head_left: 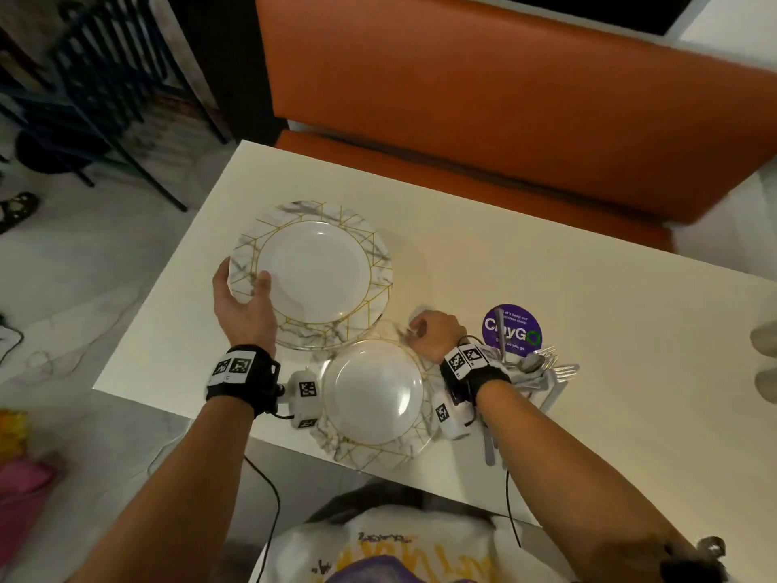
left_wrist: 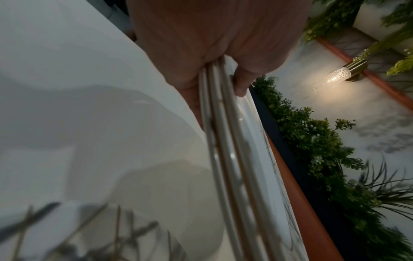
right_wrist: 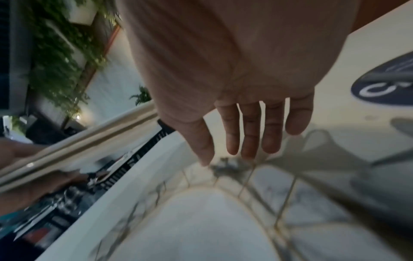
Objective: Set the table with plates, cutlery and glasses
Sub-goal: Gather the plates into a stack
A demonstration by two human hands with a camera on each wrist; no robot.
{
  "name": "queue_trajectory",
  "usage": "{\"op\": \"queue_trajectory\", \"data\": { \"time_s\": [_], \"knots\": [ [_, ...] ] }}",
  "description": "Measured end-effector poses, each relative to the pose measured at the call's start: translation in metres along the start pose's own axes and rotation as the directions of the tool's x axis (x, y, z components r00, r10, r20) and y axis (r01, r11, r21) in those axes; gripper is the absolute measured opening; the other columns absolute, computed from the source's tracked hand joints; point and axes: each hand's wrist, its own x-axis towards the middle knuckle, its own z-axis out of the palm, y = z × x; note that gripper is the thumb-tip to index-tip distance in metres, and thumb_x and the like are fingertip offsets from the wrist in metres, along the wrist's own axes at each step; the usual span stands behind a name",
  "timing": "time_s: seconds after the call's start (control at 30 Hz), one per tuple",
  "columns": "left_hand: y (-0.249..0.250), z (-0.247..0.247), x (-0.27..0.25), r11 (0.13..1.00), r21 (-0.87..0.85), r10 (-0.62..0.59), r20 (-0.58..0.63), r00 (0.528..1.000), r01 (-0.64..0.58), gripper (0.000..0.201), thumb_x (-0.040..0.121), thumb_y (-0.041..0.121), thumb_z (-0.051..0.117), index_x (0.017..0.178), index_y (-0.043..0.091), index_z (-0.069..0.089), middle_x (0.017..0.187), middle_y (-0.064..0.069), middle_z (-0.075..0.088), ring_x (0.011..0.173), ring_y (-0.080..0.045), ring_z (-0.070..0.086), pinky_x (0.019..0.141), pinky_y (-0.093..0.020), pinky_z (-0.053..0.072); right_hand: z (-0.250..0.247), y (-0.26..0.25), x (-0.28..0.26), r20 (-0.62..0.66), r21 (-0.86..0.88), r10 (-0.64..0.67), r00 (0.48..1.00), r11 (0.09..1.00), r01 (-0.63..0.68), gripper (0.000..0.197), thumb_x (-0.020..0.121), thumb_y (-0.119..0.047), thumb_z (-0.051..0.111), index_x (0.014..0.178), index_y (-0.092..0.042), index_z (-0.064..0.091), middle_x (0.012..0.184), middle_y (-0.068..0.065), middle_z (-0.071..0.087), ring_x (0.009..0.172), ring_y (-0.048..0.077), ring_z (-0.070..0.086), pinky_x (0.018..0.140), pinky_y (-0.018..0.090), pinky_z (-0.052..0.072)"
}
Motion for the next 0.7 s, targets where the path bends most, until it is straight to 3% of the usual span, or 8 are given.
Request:
{"op": "queue_trajectory", "data": {
  "time_s": [0.13, 0.2, 0.27, 0.33, 0.4, 0.47, 0.57, 0.7],
  "knots": [
    [-0.001, -0.019, 0.006, 0.999, 0.016, 0.031, -0.028, 0.999, -0.031, 0.059, 0.093, 0.028, 0.072, 0.148, 0.034, 0.05, 0.145, 0.008, 0.056, 0.133, -0.012, 0.055, 0.115, -0.036, 0.046, 0.008, -0.009, 0.002, 0.039, -0.065, -0.022, 0.999, 0.998, 0.025, 0.026, 0.078, -0.046, 0.074, 0.098, -0.03, 0.071, 0.095, -0.009, 0.068, 0.098, 0.02, 0.065, 0.091, 0.037, 0.052],
    [0.002, -0.022, 0.007, 0.998, 0.022, 0.057, -0.033, 0.998, -0.057, 0.057, 0.094, 0.024, 0.07, 0.147, 0.032, 0.052, 0.141, 0.008, 0.059, 0.128, -0.009, 0.058, 0.112, -0.031, 0.048, 0.003, -0.009, 0.004, 0.065, -0.004, -0.016, 0.998, 1.0, 0.016, 0.022, 0.082, -0.04, 0.074, 0.098, -0.025, 0.072, 0.092, -0.009, 0.067, 0.094, 0.018, 0.064, 0.08, 0.029, 0.053],
    [0.008, -0.02, 0.011, 0.995, 0.016, 0.098, -0.038, 0.994, -0.098, 0.054, 0.094, 0.023, 0.07, 0.145, 0.031, 0.053, 0.141, 0.007, 0.06, 0.128, -0.009, 0.059, 0.111, -0.032, 0.049, -0.007, -0.005, 0.006, 0.116, 0.066, -0.055, 0.992, 0.997, 0.048, 0.018, 0.088, -0.034, 0.072, 0.096, -0.018, 0.07, 0.095, -0.001, 0.066, 0.089, 0.019, 0.06, 0.068, 0.025, 0.046],
    [0.019, -0.016, 0.017, 0.987, 0.025, 0.161, -0.035, 0.986, -0.16, 0.053, 0.093, 0.022, 0.068, 0.144, 0.031, 0.055, 0.141, 0.005, 0.061, 0.129, -0.009, 0.059, 0.111, -0.032, 0.05, -0.021, -0.001, 0.006, 0.118, 0.154, -0.099, 0.988, 0.985, 0.08, 0.016, 0.093, -0.028, 0.067, 0.099, -0.014, 0.065, 0.109, 0.007, 0.065, 0.096, 0.023, 0.059, 0.077, 0.029, 0.044],
    [0.032, -0.009, 0.022, 0.975, 0.041, 0.22, -0.024, 0.975, -0.218, 0.052, 0.093, 0.019, 0.067, 0.144, 0.028, 0.056, 0.139, 0.006, 0.063, 0.127, -0.007, 0.06, 0.108, -0.026, 0.051, -0.037, 0.007, 0.006, 0.086, 0.274, -0.099, 0.991, 0.959, 0.072, 0.02, 0.096, -0.026, 0.065, 0.111, -0.012, 0.063, 0.118, 0.006, 0.061, 0.108, 0.025, 0.058, 0.087, 0.032, 0.042],
    [0.047, 0.0, 0.025, 0.965, 0.064, 0.256, 0.0, 0.967, -0.255, 0.051, 0.095, 0.018, 0.066, 0.144, 0.028, 0.056, 0.134, 0.008, 0.064, 0.124, -0.005, 0.061, 0.104, -0.02, 0.051, -0.055, 0.016, 0.004, 0.04, 0.305, -0.1, 0.994, 0.949, 0.083, 0.029, 0.097, -0.029, 0.064, 0.121, -0.013, 0.061, 0.12, 0.001, 0.057, 0.11, 0.022, 0.055, 0.087, 0.029, 0.04],
    [0.06, 0.014, 0.026, 0.932, 0.109, 0.335, 0.094, 0.937, -0.345, 0.05, 0.096, 0.021, 0.065, 0.144, 0.032, 0.054, 0.137, 0.01, 0.063, 0.126, -0.002, 0.059, 0.106, -0.023, 0.051, -0.085, 0.033, 0.001, -0.028, 0.369, -0.094, 0.995, 0.924, 0.098, 0.025, 0.097, -0.029, 0.065, 0.118, -0.016, 0.061, 0.124, 0.0, 0.059, 0.115, 0.023, 0.056, 0.089, 0.029, 0.039],
    [0.058, 0.033, 0.019, 0.91, 0.126, 0.354, 0.262, 0.898, -0.396, 0.049, 0.098, 0.017, 0.065, 0.145, 0.027, 0.054, 0.135, 0.012, 0.061, 0.116, 0.018, 0.055, 0.095, -0.004, 0.045, -0.122, 0.057, -0.007, -0.086, 0.479, -0.023, 0.996, 0.876, 0.062, 0.021, 0.098, -0.03, 0.063, 0.117, -0.021, 0.06, 0.127, -0.003, 0.055, 0.115, 0.019, 0.051, 0.091, 0.028, 0.036]
  ]
}}
